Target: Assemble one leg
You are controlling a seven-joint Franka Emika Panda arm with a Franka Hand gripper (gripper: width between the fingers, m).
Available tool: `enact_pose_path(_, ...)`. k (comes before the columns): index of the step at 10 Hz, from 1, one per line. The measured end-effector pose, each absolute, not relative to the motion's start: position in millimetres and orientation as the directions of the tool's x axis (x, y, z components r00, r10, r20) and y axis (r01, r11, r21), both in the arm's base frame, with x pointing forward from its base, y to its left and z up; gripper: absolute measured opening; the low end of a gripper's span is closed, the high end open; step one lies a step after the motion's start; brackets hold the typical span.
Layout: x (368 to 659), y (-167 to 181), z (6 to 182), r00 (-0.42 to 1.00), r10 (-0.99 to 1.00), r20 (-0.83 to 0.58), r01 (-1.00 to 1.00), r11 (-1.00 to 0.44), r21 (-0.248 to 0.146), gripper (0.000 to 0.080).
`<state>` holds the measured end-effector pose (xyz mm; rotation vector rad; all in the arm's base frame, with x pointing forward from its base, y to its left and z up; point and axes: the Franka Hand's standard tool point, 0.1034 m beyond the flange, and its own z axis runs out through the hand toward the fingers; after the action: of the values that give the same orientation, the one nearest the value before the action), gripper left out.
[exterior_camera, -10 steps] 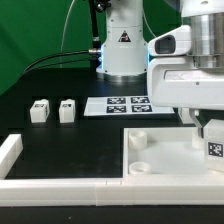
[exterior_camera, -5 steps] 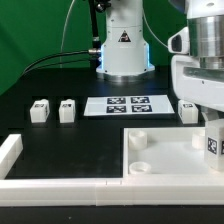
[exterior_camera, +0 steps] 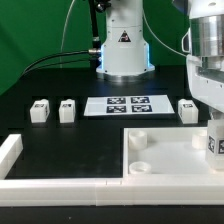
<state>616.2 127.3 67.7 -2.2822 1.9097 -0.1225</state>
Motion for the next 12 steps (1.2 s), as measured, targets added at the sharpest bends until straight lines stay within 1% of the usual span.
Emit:
enact_pose_path(1,616.2,127.4,67.6,0.210,-0.977,-0.036,-0.963,-0.200,-0.178,0.0382)
enact_pose_path(2,615.7,127.1,67.3,0.259,-0.965,-0.027,-0.952,-0.251,-0.174,0.0517)
enact_pose_path(3,615.7,126.3,67.8,0.393,-0.920,-0.009,-0.908,-0.386,-0.164,0.0622)
enact_pose_path(4,616.6,125.3,68.2,0.507,-0.862,0.014,-0.849,-0.502,-0.165,0.0641)
enact_pose_path(5,616.7,124.0,67.6,0.615,-0.787,0.037,-0.774,-0.613,-0.161,0.0641)
enact_pose_path(7,617.4,123.9,67.9,0.782,-0.618,0.080,-0.606,-0.784,-0.138,0.0648)
enact_pose_path(8,619.9,124.1,69.9,0.843,-0.529,0.100,-0.517,-0.847,-0.123,0.0649)
enact_pose_path(10,622.8,124.9,71.9,0.944,-0.303,0.133,-0.296,-0.953,-0.069,0.0649)
enact_pose_path(11,624.7,125.2,72.9,0.977,-0.155,0.149,-0.152,-0.988,-0.031,0.0649)
enact_pose_path(12,625.0,124.1,72.9,0.985,-0.078,0.152,-0.076,-0.997,-0.017,0.0649)
